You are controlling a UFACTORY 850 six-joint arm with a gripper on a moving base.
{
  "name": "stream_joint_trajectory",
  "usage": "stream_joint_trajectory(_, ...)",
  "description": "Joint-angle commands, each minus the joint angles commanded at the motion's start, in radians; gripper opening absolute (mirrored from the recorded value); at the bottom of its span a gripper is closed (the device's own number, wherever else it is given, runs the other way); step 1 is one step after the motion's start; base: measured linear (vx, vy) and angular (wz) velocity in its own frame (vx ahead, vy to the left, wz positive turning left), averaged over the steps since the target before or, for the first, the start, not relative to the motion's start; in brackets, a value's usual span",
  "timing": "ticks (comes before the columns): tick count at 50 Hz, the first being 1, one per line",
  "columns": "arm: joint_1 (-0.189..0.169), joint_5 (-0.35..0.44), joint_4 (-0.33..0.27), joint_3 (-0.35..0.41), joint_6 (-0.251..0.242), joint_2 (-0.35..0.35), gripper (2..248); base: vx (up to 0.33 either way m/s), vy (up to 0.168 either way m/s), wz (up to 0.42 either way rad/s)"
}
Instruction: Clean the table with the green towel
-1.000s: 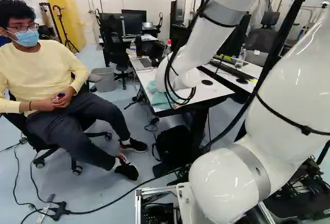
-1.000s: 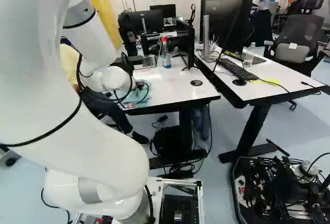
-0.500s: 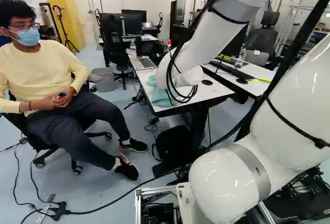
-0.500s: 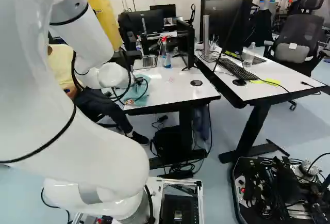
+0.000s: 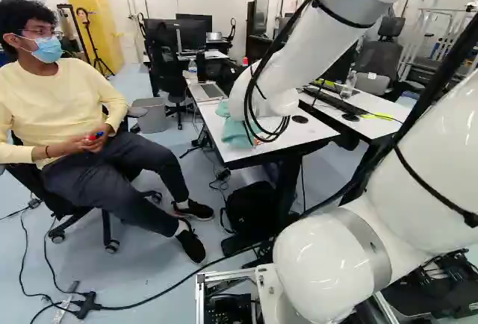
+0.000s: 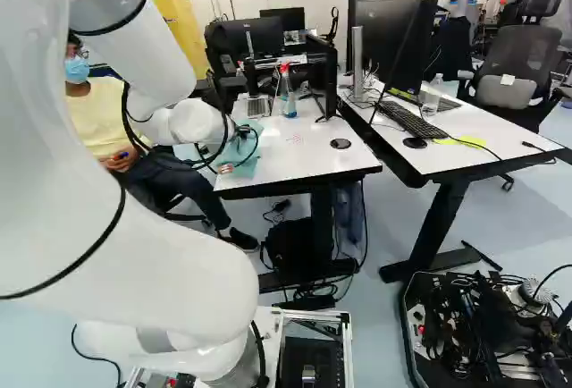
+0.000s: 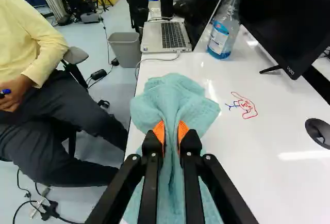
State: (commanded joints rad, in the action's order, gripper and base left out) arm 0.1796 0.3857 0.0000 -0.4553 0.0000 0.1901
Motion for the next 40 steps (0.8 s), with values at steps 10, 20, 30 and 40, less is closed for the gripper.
stream_joint_trajectory(10,-0.012,0.000,0.000,-0.003,0.000,0.006,50,0.000,0.000,0.000)
stream_joint_trajectory(20,-0.027,0.000,0.000,-0.004,0.000,0.007,50,0.000,0.000,0.000)
stream_joint_trajectory(30,-0.047,0.000,0.000,-0.001,0.000,0.009,50,0.000,0.000,0.000)
stream_joint_trajectory(40,-0.075,-0.003,0.000,0.003,0.000,0.014,50,0.000,0.000,0.000)
